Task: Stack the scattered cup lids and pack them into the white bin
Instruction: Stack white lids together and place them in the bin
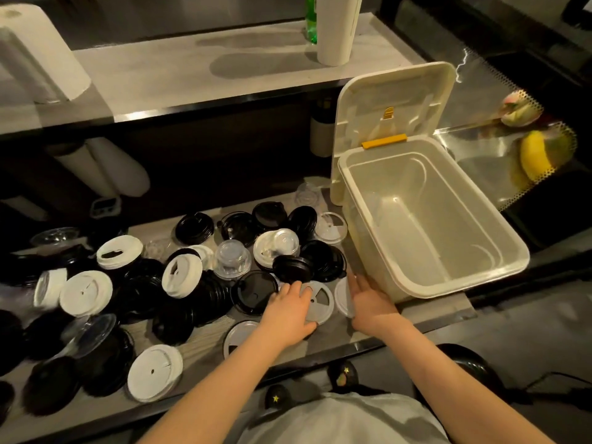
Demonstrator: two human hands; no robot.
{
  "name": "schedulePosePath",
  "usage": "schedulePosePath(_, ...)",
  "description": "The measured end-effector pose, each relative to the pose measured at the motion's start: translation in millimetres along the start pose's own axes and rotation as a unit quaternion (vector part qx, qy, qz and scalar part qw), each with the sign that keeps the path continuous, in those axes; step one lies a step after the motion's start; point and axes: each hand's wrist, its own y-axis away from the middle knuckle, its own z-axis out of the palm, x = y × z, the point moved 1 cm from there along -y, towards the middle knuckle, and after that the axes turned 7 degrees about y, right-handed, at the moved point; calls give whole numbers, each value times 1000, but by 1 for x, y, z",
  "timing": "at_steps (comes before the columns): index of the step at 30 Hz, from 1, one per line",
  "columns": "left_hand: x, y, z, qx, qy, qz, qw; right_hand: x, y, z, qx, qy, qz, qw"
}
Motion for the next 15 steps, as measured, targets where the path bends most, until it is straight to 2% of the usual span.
schedulePosePath(3, 7, -7, 5, 1, -20, -23, 1000, -2, -3, 0, 19, 12, 10, 1000)
schedulePosePath(6, 11, -13, 6, 7, -21, -40, 999, 0, 0, -4, 36, -32, 12, 999)
schedulePosePath(11, 6, -20, 7, 10, 28, -70, 997, 0, 8, -13, 61, -72, 2, 996)
schedulePosePath(15, -2, -19, 4, 18, 83, -65, 994, -6, 12, -24, 135, -153, -45, 978)
